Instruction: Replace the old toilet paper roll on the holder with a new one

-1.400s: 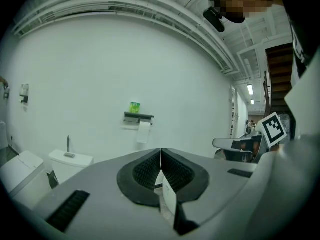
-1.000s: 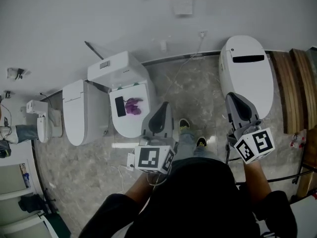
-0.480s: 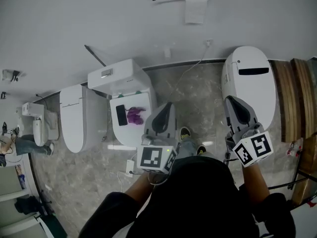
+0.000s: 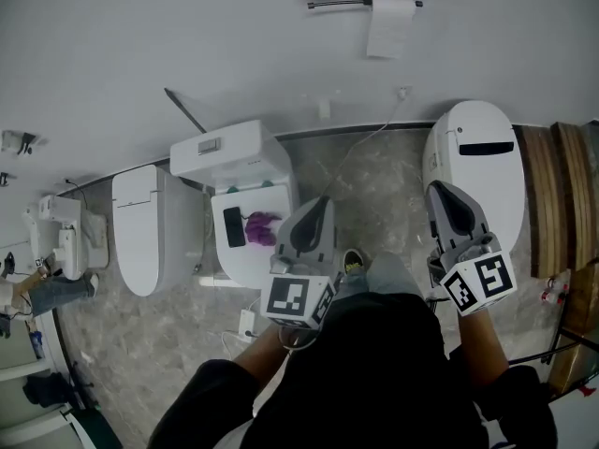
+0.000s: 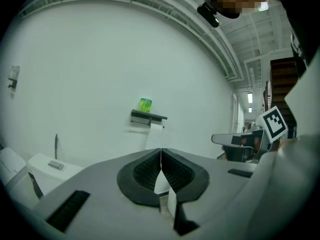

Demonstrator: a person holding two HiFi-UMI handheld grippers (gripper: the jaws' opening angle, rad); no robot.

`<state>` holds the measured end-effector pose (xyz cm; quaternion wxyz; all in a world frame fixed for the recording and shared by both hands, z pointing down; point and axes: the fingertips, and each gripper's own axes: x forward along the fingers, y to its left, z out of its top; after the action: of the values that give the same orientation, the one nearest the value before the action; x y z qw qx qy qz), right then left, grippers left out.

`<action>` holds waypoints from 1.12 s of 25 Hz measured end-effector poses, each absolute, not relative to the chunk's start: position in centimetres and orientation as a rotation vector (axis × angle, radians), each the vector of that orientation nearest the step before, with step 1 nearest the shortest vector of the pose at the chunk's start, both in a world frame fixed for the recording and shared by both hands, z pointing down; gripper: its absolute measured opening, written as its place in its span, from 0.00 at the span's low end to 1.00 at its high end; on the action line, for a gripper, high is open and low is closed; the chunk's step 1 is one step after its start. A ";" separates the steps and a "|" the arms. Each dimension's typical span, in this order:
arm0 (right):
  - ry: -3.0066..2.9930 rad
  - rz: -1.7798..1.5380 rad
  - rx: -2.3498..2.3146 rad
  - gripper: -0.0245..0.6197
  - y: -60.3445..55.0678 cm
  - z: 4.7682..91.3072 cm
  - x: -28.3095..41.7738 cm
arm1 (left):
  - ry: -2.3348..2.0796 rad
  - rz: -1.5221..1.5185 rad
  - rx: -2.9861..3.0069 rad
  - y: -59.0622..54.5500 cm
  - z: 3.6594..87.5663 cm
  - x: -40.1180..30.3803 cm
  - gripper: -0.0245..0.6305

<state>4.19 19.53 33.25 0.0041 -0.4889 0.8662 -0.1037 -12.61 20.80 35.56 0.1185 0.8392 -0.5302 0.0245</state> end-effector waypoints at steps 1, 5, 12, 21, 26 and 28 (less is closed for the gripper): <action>2.710 -0.329 -1.534 0.07 19.3 33.2 4.2 | -1.557 0.073 2.445 20.6 35.6 -12.9 0.07; 2.704 -0.335 -1.554 0.07 18.2 33.1 4.3 | -1.569 0.078 2.438 19.9 35.5 -13.6 0.07; 2.726 -0.366 -1.531 0.07 15.9 33.5 4.3 | -1.599 0.079 2.393 17.8 35.8 -13.9 0.07; 2.721 -0.412 -1.485 0.07 10.0 34.3 6.8 | -1.659 0.098 2.365 12.0 35.3 -11.7 0.07; 2.702 -0.410 -1.468 0.07 5.8 34.3 9.4 | -1.689 0.119 2.368 8.1 35.0 -9.5 0.07; 2.693 -0.410 -1.466 0.07 4.2 34.3 10.8 | -1.715 0.133 2.354 6.6 34.9 -8.9 0.07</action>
<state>10.76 4.20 34.31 0.0240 -0.4739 0.8702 -0.1325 -8.87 6.57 34.91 0.1126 0.8023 -0.5845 0.0452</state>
